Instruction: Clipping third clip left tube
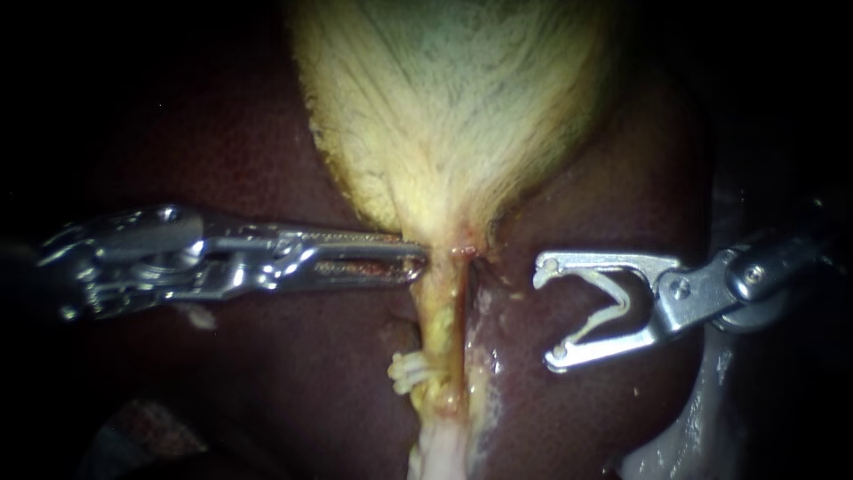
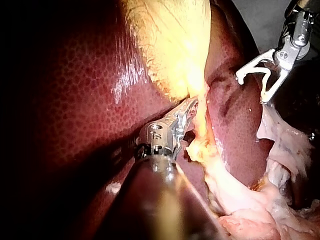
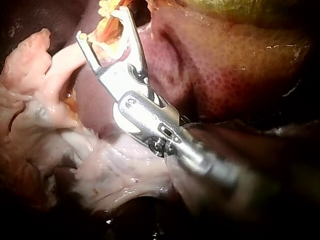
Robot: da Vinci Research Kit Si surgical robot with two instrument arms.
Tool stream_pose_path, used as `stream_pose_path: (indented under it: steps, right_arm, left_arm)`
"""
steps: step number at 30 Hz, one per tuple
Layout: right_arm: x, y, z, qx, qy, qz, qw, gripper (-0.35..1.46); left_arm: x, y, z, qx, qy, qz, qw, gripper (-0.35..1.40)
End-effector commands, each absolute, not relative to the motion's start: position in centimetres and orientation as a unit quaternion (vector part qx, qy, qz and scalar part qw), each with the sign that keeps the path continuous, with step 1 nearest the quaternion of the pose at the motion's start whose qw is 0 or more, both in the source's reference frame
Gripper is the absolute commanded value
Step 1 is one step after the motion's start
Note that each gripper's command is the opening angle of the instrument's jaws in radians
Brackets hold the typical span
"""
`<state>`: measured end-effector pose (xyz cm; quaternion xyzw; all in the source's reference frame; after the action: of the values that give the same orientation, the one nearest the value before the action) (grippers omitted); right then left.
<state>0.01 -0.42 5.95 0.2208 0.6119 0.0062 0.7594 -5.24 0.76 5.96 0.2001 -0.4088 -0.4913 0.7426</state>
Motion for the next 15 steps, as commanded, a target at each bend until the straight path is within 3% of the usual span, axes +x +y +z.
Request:
stream_pose_path:
  steps: [1, 10, 15]
  right_arm:
    - [0.01, -0.42, 5.95, 0.223, 0.611, 0.008, 0.759, 0.60]
    - [0.07, -0.46, 5.91, 0.231, 0.608, 0.020, 0.759, 0.60]
    - [0.22, -0.56, 5.88, 0.257, 0.600, 0.049, 0.756, 0.60]
  left_arm:
    - [-5.24, 0.76, 5.96, 0.200, -0.409, -0.491, 0.743, -0.35]
    - [-5.17, 0.75, 5.93, 0.201, -0.410, -0.491, 0.742, -0.35]
    - [-5.06, 0.73, 5.88, 0.202, -0.413, -0.486, 0.743, -0.35]
